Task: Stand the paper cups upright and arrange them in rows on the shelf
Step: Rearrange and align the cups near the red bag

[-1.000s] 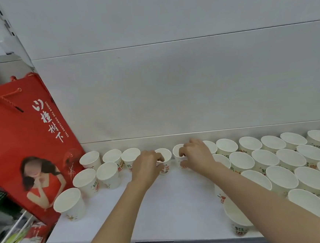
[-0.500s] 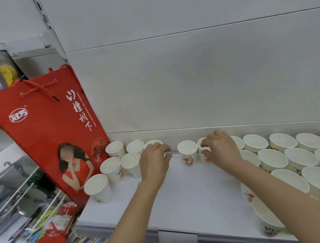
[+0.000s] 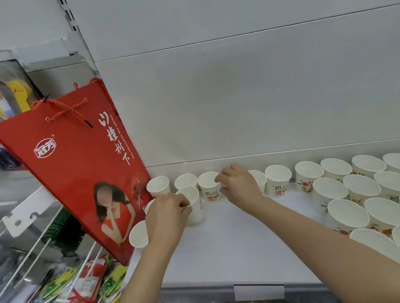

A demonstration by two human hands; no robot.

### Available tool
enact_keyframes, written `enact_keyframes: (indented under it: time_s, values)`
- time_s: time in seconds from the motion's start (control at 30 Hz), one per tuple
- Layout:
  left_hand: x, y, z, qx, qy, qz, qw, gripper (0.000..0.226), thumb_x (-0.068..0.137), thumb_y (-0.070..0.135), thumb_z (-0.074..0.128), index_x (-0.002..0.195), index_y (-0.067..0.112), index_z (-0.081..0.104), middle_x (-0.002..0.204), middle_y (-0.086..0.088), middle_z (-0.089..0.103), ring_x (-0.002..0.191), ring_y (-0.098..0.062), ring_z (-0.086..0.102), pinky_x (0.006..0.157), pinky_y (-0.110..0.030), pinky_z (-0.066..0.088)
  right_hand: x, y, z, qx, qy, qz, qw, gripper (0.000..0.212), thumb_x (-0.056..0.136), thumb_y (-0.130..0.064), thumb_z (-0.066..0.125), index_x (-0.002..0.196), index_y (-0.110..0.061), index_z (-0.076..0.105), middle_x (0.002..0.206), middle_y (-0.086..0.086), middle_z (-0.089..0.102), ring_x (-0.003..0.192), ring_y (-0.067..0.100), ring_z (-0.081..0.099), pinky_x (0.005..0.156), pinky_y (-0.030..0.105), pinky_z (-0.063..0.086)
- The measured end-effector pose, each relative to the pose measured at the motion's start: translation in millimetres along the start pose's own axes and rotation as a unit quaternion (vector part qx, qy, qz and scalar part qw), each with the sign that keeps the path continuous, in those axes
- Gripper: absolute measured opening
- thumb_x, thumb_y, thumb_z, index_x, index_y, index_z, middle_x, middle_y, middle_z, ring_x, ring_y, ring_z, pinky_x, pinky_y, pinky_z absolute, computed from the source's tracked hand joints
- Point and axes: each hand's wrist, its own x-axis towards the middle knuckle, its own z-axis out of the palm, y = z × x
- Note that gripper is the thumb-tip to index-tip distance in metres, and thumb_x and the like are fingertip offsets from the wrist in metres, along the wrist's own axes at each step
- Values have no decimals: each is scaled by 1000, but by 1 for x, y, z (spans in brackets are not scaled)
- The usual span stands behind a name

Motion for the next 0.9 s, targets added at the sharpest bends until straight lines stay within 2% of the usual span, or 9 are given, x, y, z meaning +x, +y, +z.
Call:
enact_keyframes:
  time_s: [0.07, 0.17, 0.27, 0.37, 0.5, 0.6, 0.67, 0.8, 0.9]
  values:
    - [-3, -4, -6, -24, -9, 11, 1000, 5, 81, 34, 70, 81, 30, 68, 79, 14, 62, 84, -13, 54, 60, -29, 41, 10, -5, 8, -19, -29, 10, 999, 25, 58, -10, 80, 81, -13, 71, 73, 3, 60, 73, 29, 54, 60, 34, 45]
    - [-6, -10, -12, -61, -23, 21, 998, 7, 81, 33, 72, 78, 29, 67, 70, 17, 56, 79, -10, 55, 59, -29, 41, 16, -12, 13, -38, -53, 31, 997, 12, 60, -11, 79, 67, -15, 69, 65, 0, 59, 69, 26, 51, 55, 27, 33]
    - [-4, -15, -13, -96, -34, 28, 994, 9, 81, 31, 73, 75, 28, 67, 68, 17, 61, 74, -6, 57, 61, -30, 46, 6, -15, 9, -23, -23, 50, 998, 15, 55, -11, 81, 56, -16, 67, 53, -4, 54, 61, 24, 47, 54, 25, 24]
    - [0, -18, -5, -144, -60, 38, 987, 9, 79, 29, 75, 73, 30, 68, 68, 18, 64, 72, -1, 59, 64, -29, 48, -23, -16, -7, 10, 24, 68, 997, 12, 62, -11, 80, 61, -16, 69, 57, -4, 57, 64, 24, 47, 55, 27, 29]
    - [1, 7, 7, -179, -94, 67, 977, 12, 79, 28, 73, 72, 32, 66, 70, 20, 64, 67, 1, 57, 61, -26, 45, -80, -7, -38, 3, 57, 115, 992, 13, 64, -14, 80, 64, -17, 67, 63, -5, 60, 67, 24, 50, 57, 27, 35]
    - [-3, 45, 20, -167, -110, 92, 975, 3, 80, 31, 69, 78, 33, 69, 77, 20, 66, 75, -2, 58, 64, -27, 45, -117, 12, -57, -25, 49, 132, 990, 16, 62, -13, 82, 64, -18, 67, 64, -6, 60, 67, 24, 51, 56, 30, 41]
    - [-5, 71, 30, -149, -114, 112, 976, 6, 81, 34, 66, 83, 33, 71, 82, 18, 68, 82, -5, 60, 66, -26, 45, -128, 26, -67, -42, 40, 146, 988, 16, 61, -12, 83, 64, -18, 68, 64, -6, 62, 66, 24, 50, 55, 31, 42]
    - [-6, 116, 45, -111, -102, 137, 979, 11, 85, 35, 61, 89, 31, 71, 86, 14, 69, 87, -10, 62, 65, -26, 42, -131, 47, -77, -62, 19, 166, 984, 17, 58, -12, 84, 62, -19, 69, 60, -5, 61, 67, 26, 52, 56, 32, 40]
    - [-1, 129, 51, -121, -130, 133, 975, 13, 84, 36, 66, 95, 31, 72, 94, 12, 70, 92, -13, 63, 72, -28, 46, -125, 56, -80, -79, -7, 166, 983, 13, 62, -10, 79, 63, -18, 69, 60, -3, 61, 68, 27, 50, 58, 31, 33]
